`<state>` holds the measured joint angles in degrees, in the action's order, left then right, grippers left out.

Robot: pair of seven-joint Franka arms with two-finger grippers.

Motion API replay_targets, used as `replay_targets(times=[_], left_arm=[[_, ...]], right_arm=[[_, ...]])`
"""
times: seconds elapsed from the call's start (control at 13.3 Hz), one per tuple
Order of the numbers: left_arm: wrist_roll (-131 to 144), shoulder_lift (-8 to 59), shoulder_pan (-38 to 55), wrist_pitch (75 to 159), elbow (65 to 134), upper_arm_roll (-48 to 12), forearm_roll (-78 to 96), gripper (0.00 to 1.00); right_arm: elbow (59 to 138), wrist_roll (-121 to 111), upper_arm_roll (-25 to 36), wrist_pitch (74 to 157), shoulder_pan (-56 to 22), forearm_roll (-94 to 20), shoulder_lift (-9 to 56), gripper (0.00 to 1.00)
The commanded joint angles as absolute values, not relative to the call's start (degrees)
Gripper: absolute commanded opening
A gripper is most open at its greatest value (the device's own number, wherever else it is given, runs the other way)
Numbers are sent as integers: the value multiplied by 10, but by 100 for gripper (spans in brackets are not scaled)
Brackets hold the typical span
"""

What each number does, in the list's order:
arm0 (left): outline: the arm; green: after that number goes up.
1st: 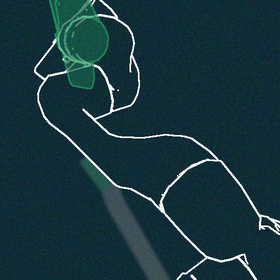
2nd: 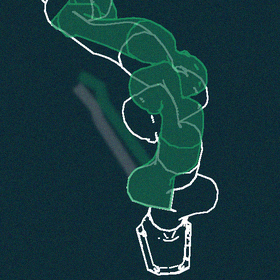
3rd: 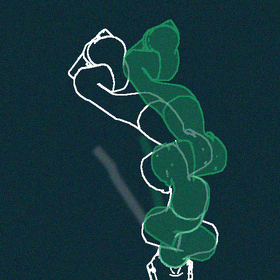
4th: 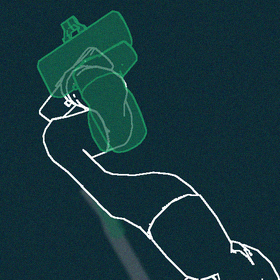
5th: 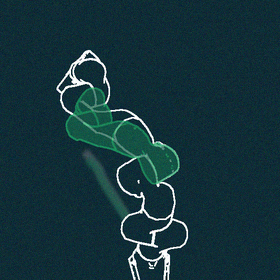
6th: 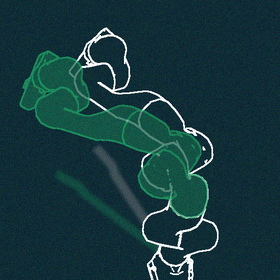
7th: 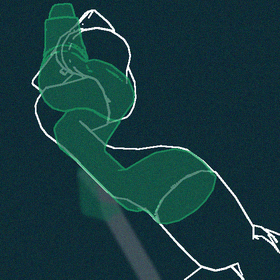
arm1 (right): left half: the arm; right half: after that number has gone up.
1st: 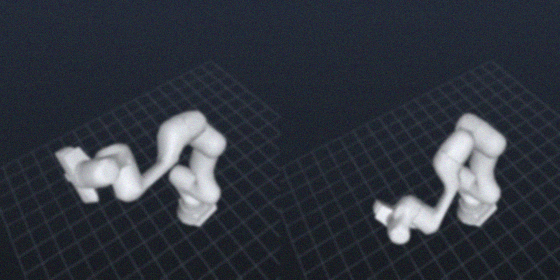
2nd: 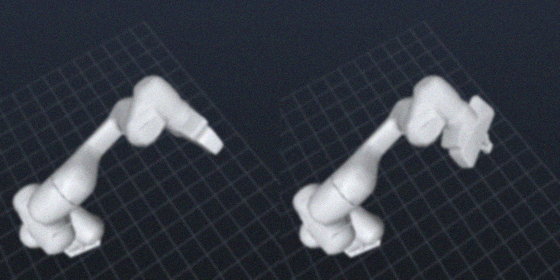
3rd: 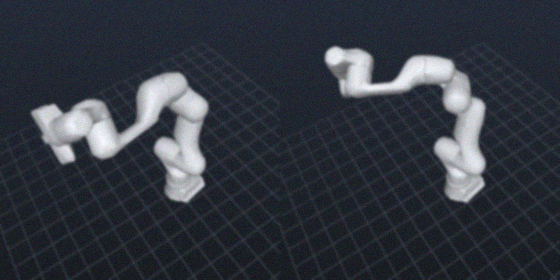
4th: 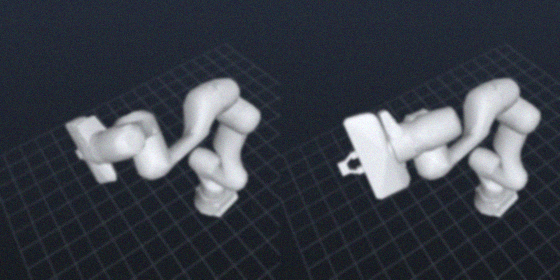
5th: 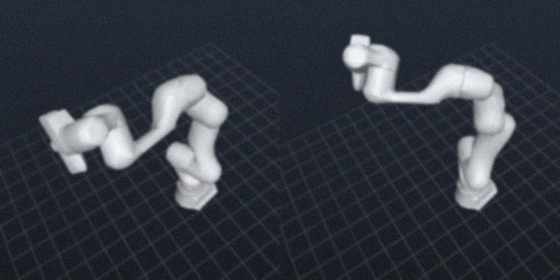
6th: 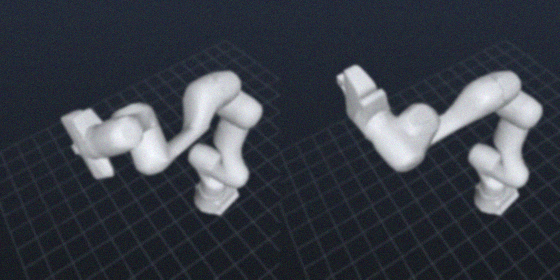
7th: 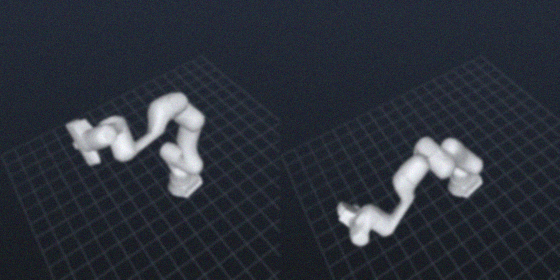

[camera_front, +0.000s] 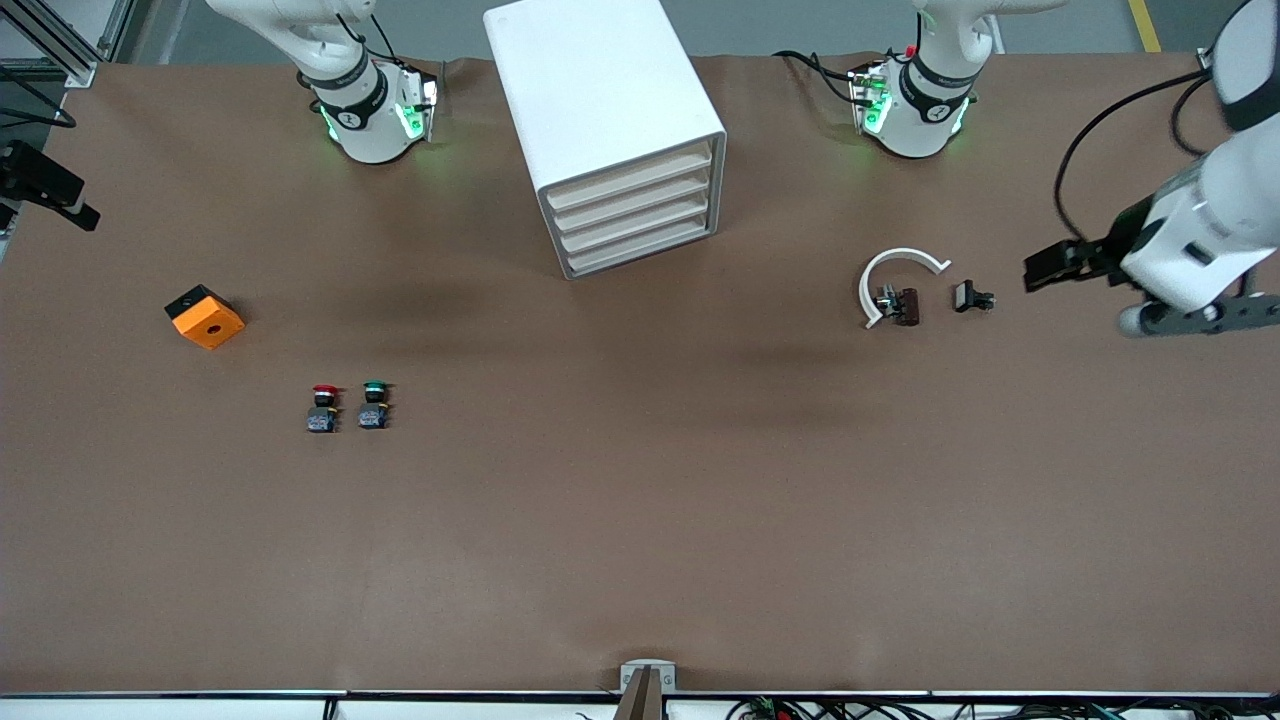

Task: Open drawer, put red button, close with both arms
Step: 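Start moving the left gripper toward the white drawer cabinet, then reach the left gripper to the drawer front while the right gripper approaches the buttons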

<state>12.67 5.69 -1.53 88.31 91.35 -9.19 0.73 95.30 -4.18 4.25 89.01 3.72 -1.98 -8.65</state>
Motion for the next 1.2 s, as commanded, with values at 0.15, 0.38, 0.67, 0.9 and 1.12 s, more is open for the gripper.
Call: replay_targets(times=[0.15,0.38,0.67,0.9,1.12], left_arm=[[338,86,-4,952,969,-176,13,100],[538,168,49,975,962,-203,12,100],[806,311,153,976,898,-201,13,100],[1093,400,184,977,837,-203,27,100],[1162,423,221,991,834,-202,69,100]], right_arm=[[953,-47,33,882,59,-25,-86,100],[953,-47,33,878,57,-23,-77,100],[945,-52,31,889,53,-25,-57,100],[936,-51,29,887,40,-22,14,100],[911,-54,30,888,40,-17,48,100]])
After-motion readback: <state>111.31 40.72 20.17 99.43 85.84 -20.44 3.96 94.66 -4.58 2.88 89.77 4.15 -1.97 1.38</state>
